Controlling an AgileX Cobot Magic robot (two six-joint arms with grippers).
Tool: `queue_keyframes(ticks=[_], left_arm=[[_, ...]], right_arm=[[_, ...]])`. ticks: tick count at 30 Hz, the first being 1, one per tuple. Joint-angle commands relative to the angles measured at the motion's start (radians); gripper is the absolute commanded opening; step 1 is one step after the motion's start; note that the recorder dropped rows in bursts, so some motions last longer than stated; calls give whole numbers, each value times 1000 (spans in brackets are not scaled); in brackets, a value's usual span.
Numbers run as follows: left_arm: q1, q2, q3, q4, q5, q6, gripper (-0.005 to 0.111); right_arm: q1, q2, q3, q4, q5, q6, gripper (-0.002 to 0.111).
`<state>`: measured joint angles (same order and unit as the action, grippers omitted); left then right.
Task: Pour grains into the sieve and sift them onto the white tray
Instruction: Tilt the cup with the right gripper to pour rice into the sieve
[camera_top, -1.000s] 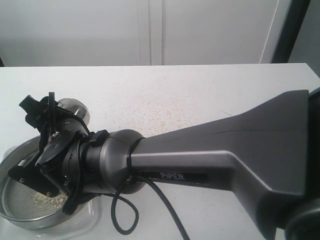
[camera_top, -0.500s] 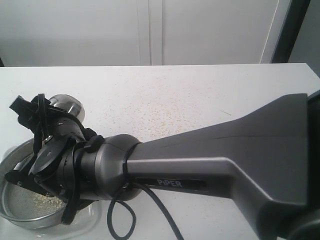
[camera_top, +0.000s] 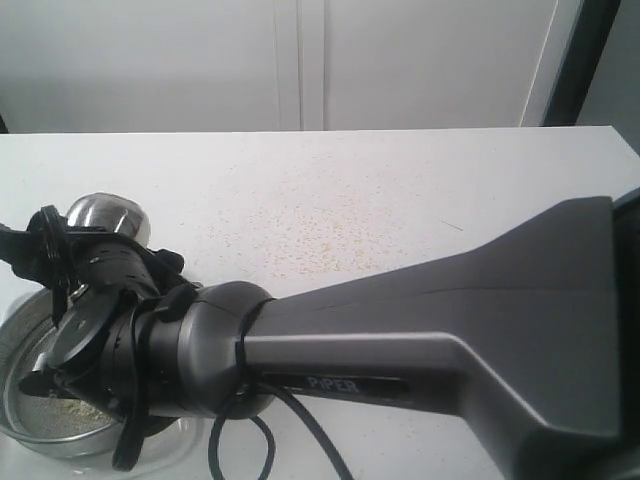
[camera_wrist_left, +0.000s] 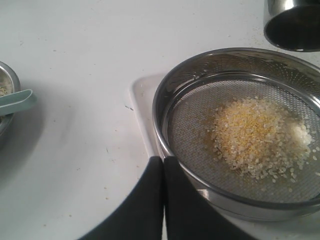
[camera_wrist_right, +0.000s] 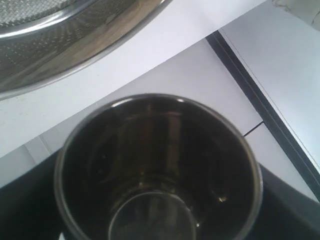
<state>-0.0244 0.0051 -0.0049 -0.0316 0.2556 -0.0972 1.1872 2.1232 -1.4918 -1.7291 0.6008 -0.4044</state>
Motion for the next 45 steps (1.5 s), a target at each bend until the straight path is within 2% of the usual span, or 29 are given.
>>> queue_keyframes(ticks=[1,8,11,12,14,17,20,24,27,29,30,32,33,35,36,39,42,45], left_arm=[[2,-5,5,-9,0,0,0],[2,-5,5,-9,0,0,0],[2,-5,5,-9,0,0,0],[2,-5,5,-9,0,0,0],[2,-5,5,-9,0,0,0],[2,-5,5,-9,0,0,0],[2,-5,5,-9,0,0,0],[2,-5,5,-9,0,0,0],[2,-5,5,-9,0,0,0],[2,-5,5,-9,0,0,0],[2,-5,5,-9,0,0,0],[2,-5,5,-9,0,0,0],[2,-5,5,-9,0,0,0],[2,-5,5,-9,0,0,0],[2,-5,5,-9,0,0,0],[2,-5,5,-9,0,0,0],[2,-5,5,-9,0,0,0],[2,-5,5,-9,0,0,0]], right_arm=[[3,-4,-9,-15,-23,-29,0],[10,-4,-3,-15,-33,-19,0],[-3,-4,-20,-15,-63,166,0],[-3,-4,-20,-15,-73,175,0],[-3,-4,-20,-15,-35,88,0],[-11,-4,-34,-15,-49,171,0],[-4,-4,-32,-15,-18,91,0],[-26,-7,-48,6,-93,275,0],[-28,-7,-33,2,-31,80,0],[-51,-7,-43,41,-135,217,0],[-46,-7,-36,73,-152,220,0],[-26,-8,-16,72,-80,61,0],[-36,-6,-20,61,-67,44,0],[-68,-6,-28,99,-154,200,0],[-59,-13,-17,130,-171,206,0],[-55,-17,16,76,-134,-15,0],[-70,-19,16,96,-163,91,0],[-36,-26,51,84,-91,-55,0]])
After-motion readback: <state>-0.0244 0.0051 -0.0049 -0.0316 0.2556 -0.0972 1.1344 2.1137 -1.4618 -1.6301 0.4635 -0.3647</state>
